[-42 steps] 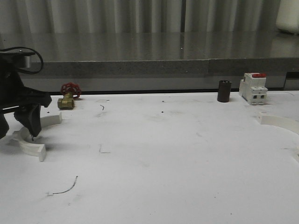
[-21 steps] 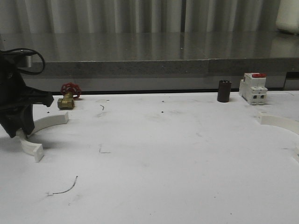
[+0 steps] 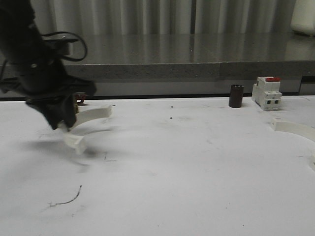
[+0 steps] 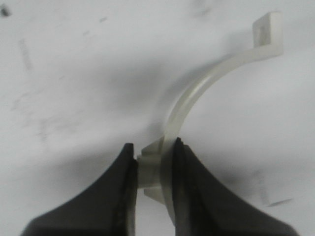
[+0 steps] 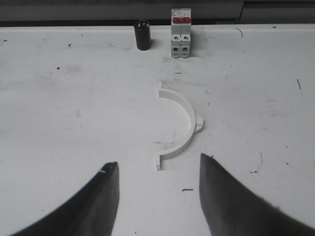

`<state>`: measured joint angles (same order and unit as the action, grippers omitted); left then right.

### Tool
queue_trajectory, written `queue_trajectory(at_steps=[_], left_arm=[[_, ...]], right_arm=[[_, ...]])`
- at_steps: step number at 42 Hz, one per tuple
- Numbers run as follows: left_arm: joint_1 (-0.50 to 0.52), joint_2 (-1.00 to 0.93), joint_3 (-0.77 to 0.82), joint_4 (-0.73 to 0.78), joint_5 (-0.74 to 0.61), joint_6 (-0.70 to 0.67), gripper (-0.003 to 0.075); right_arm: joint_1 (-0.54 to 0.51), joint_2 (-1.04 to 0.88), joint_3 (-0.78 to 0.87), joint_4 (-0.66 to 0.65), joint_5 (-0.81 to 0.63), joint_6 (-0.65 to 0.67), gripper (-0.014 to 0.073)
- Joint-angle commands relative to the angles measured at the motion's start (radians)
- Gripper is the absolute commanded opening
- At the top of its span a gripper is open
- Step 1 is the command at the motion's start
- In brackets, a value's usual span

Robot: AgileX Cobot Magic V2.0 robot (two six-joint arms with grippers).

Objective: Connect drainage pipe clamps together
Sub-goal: 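Carry the clamp half toward the table center and release it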

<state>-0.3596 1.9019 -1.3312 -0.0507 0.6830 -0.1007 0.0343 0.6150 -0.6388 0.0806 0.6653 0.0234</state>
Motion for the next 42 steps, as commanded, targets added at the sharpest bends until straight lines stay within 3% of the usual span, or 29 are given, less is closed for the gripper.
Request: queue_trajectory(at_steps=[1,14,28,42], left_arm=[[-0.083,-0.019,-0.097,0.009,-0.007,-0.106,0.001],[-0.247,0.13,-0.296,0.101,0.041,-0.433,0.001],[-0.288,0.206,-0.367,0.101,0.085,-0.492,0.0014],[-0.288,0.206,-0.367,0.097,0.092,-0.492,0.0238]], right_arm=[[-0.006,0.006,-0.029,0.0,-0.065,-0.002,0.0408],[-0.006,0.006,-0.029,0.0,-0.065,-0.002,0.0408],[-0.006,0.006,-0.029,0.0,-0.065,-0.002,0.0408],[-0.006,0.006,-0.029,0.0,-0.065,-0.002,0.0408]])
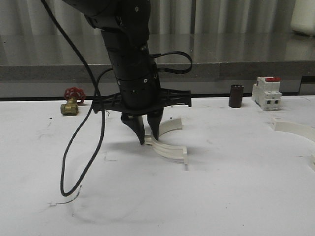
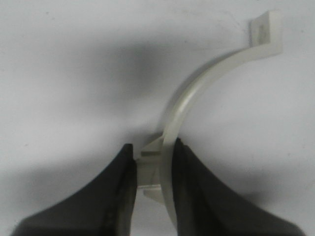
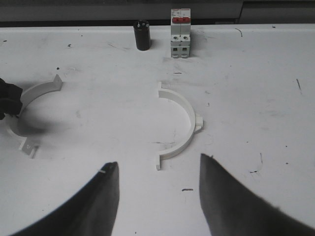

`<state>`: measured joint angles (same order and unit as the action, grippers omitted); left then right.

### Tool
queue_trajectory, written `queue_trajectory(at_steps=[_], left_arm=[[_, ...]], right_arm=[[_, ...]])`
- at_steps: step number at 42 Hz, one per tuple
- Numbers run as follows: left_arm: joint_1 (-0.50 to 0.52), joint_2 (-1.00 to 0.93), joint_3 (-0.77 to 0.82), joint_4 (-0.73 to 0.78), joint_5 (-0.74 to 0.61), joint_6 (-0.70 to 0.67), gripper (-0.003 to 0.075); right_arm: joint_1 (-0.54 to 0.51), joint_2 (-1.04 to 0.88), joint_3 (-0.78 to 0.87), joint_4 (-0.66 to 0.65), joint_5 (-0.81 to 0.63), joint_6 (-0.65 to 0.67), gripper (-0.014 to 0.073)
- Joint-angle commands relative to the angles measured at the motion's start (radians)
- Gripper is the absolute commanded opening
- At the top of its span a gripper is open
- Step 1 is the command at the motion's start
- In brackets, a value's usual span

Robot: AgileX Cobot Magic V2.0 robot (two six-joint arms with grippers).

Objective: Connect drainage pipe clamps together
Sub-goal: 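Carry the clamp half toward the table center and release it, then raise the left gripper away from the placed clamp half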

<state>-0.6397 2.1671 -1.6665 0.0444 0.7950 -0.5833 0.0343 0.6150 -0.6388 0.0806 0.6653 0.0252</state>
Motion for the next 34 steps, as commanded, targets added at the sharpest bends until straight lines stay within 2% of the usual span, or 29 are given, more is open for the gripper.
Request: queue_trajectory(at_steps=[1,7,14,26,31,34], left_arm=[[-0.007,-0.06,-0.032,-0.002,-0.02,-0.01,0.0251],[-0.007,-0.06,-0.032,-0.019,-0.022,-0.01,0.0342],[-0.007,-0.07,-0.048,-0.024,0.018,0.007,0.0353],[0.012,-0.274,-0.046,0.028,0.129,0.291,0.0353],[0.048,-0.429,0.035,0.02,0.119,0.429,0.0353],[0.076,-0.528,0.115,-0.036,0.079,0.542,0.0353]], right_arm=[[-0.006,0.006,-0.029,0.0,-0.065,-0.004,0.0408],[-0.006,0.006,-0.029,0.0,-0.065,-0.004,0.0408],[-0.006,0.006,-0.029,0.0,-0.065,-0.004,0.0408],[-0.006,0.006,-0.029,0.0,-0.065,-0.004,0.0408],[-0.006,0.006,-0.029,0.0,-0.065,-0.004,0.0408],[-0.006,0.006,-0.029,0.0,-0.065,-0.004,0.0408]])
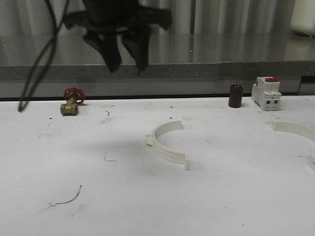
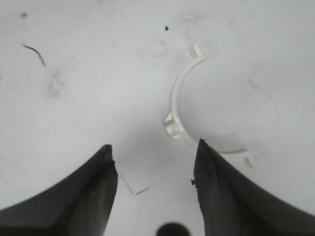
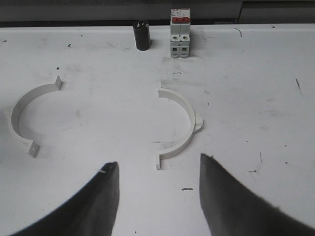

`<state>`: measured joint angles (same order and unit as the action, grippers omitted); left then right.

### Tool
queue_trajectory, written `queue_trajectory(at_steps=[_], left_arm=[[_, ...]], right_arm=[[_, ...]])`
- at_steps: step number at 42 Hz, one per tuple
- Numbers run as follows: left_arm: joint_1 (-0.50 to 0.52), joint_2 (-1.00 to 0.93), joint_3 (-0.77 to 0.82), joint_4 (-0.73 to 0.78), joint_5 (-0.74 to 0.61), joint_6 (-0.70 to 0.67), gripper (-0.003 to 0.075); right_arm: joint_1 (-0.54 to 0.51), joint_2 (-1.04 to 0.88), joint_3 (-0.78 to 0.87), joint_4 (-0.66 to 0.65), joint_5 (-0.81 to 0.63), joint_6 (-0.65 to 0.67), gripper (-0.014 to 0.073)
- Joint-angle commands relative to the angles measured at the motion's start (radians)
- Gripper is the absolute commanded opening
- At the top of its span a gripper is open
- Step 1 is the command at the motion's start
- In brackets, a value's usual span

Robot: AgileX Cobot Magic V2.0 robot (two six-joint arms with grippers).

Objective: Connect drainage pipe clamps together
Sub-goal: 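Raise the left gripper away from the placed clamp half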

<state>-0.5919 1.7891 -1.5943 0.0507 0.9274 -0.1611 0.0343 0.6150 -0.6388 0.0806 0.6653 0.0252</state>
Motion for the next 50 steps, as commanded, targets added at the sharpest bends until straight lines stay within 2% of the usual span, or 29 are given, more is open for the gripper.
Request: queue_trajectory(at_steps=[1,7,13,27,40,50], left_arm=[[0.042,-0.189,0.067,-0.067,-0.064,0.151,0.0353],[0.12,-0.373,0.236,-0.213,-0.144,0.305,0.0353],[0.166,-0.528,0.413,-0.213,-0.239,0.308,0.0353],[0.173,-0.853,0.78,-0.271,-0.285,0.308,0.0353],[0.173,-1.119,0.932,-0.258,-0.242,0.308,0.0353],[0.173,-1.181,0.973,-0.18,-0.244,0.308,0.0353]], right_arm=[[-0.006,0.006,-0.029,0.0,-0.065,-0.004,0.0408],[-0.006,0.006,-0.029,0.0,-0.065,-0.004,0.0408],[-0.006,0.006,-0.029,0.0,-0.065,-0.004,0.0408],[-0.006,0.006,-0.029,0.0,-0.065,-0.004,0.0408],[-0.006,0.006,-0.029,0.009,-0.064,-0.004,0.0408],[-0.006,0.006,-0.029,0.013,-0.062,-0.004,0.0408]])
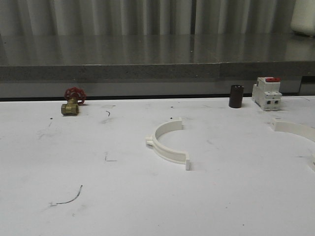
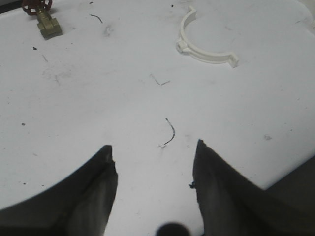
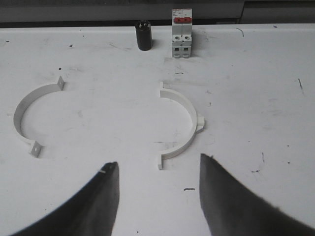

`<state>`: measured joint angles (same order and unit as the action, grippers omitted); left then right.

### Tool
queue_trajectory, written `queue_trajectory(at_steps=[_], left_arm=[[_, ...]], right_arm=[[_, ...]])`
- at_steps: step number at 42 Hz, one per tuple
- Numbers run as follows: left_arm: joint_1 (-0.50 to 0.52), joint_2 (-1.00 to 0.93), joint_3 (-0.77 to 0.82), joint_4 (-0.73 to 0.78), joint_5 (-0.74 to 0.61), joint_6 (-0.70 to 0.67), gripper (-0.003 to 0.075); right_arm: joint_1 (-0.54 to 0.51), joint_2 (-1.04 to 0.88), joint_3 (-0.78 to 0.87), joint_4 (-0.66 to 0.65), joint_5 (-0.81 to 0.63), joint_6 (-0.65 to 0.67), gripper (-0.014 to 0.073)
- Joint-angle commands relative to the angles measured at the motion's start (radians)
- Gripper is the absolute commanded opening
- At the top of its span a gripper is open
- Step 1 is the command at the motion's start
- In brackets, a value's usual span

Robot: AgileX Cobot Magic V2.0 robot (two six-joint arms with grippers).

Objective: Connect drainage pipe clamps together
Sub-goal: 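Raise the left gripper away from the placed clamp half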

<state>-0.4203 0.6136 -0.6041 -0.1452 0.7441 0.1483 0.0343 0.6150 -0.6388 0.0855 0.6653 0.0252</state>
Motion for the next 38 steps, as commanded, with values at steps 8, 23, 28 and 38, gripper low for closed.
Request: queue_trajectory(at_steps=[8,23,28,38], left_arm=[[0.001,-0.005,-0.017,0.016,-0.067,-0.002,0.0353],[0.001,-0.005,-0.017,0.016,-0.067,-0.002,0.0353],[0.001,-0.005,-0.017,0.016,-0.067,-0.002,0.0353],[0.001,-0.005,-0.017,0.016,-0.067,-0.002,0.0352]], right_arm=[[-0.006,0.006,-0.032,0.0,-0.003,-0.004,0.0408],[-0.006,0.158,-0.155,-0.106,0.166,-0.004,0.0465],[-0.006,0.263,-0.21,-0.111,0.207,-0.002,0.046],[-0.026,0.484,-0.276,-0.103,0.233,-0.002,0.046]])
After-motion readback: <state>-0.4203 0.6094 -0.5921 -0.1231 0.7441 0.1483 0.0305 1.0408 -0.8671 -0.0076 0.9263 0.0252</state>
